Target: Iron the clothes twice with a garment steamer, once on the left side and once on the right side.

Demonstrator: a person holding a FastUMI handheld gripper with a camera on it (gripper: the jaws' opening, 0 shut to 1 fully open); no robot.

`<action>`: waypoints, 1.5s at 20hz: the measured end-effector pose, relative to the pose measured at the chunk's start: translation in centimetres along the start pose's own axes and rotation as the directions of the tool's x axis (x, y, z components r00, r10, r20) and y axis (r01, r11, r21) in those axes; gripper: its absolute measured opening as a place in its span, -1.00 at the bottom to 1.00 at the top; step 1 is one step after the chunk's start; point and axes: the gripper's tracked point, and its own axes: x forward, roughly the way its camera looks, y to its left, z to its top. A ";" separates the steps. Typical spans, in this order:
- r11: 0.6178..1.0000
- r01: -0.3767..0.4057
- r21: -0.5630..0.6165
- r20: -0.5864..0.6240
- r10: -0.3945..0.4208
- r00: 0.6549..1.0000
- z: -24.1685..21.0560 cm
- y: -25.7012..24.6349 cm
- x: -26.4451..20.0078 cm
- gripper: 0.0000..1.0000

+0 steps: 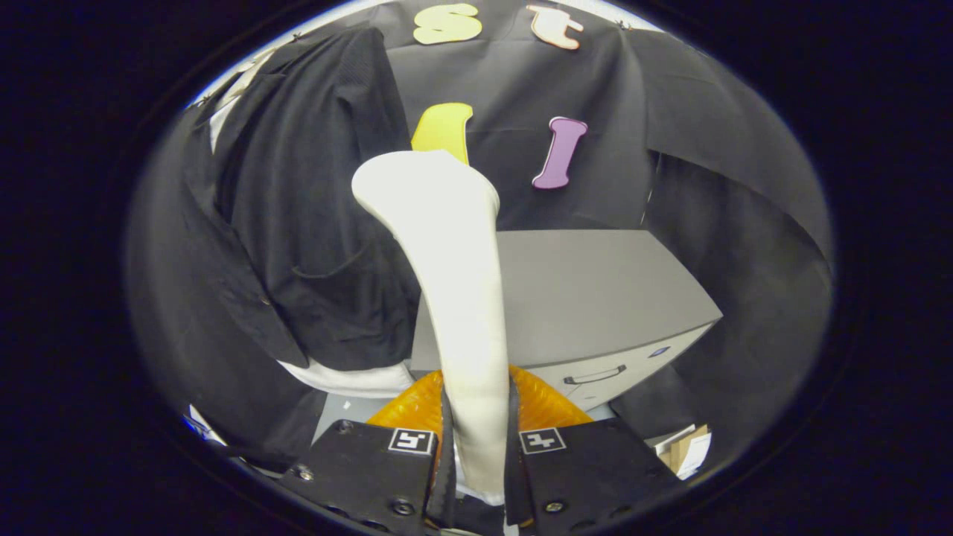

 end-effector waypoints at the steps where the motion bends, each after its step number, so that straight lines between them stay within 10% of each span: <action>1: 1.000 0.005 0.008 0.016 -0.005 1.000 0.1 0.9 -0.3 -0.43; 30: 0.999 0.048 -0.008 0.372 -0.042 0.927 9.1 15.7 -1.3 -0.43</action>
